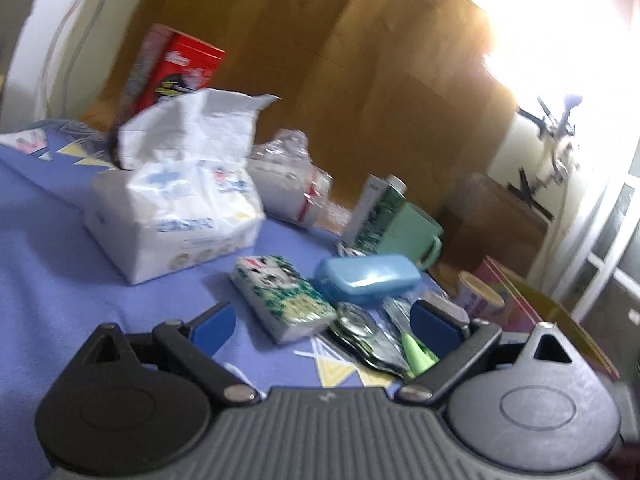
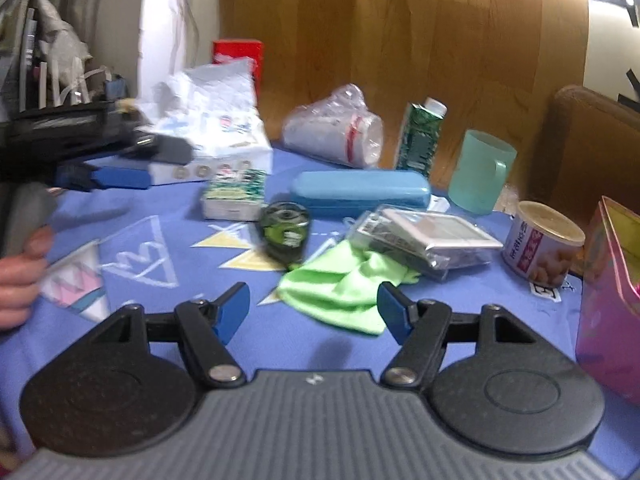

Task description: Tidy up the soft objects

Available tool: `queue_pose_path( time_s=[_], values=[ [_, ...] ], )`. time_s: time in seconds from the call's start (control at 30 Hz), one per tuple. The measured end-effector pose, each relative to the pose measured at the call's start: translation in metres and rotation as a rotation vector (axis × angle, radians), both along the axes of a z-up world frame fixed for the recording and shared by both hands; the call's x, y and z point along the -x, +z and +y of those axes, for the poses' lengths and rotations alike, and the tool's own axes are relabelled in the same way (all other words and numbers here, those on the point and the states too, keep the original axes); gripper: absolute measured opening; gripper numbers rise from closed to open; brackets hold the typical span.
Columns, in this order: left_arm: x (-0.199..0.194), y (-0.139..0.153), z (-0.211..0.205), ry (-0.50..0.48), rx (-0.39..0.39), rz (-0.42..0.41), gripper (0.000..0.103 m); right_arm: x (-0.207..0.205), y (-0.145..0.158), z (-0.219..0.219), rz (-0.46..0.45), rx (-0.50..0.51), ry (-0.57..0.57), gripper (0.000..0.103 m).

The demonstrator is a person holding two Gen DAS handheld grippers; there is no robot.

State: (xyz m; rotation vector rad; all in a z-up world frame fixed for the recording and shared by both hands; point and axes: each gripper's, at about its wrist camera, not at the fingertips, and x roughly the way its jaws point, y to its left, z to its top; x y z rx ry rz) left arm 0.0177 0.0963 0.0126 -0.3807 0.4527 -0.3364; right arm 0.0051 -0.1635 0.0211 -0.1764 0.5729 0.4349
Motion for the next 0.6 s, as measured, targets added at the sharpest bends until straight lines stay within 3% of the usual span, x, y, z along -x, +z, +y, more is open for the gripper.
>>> queue_pose_path(
  time_s=[0.1,0.2,0.23,0.27,0.47,0.6],
  values=[
    [0.0,0.0,-0.01,-0.036,-0.041,-0.004,0.097,-0.03,-0.006,-0.005,0.068,-0.025,-0.046,0.071],
    [0.001,0.0,-0.014,-0.053,-0.056,-0.013,0.097,-0.043,-0.013,-0.012,0.122,-0.06,-0.036,0.036],
    [0.001,0.0,-0.015,-0.056,-0.057,-0.013,0.097,-0.041,-0.013,-0.014,0.128,-0.066,-0.029,0.018],
    [0.0,0.0,-0.015,-0.059,-0.056,-0.01,0.097,-0.036,-0.011,-0.015,0.126,-0.067,-0.027,0.013],
    [-0.001,0.002,-0.026,-0.115,-0.083,0.015,0.096,0.019,-0.004,-0.03,0.11,-0.119,0.029,0.011],
    [0.005,0.001,-0.052,-0.316,0.005,0.082,0.092,0.062,0.003,-0.036,0.065,-0.153,0.104,0.011]
  ],
)
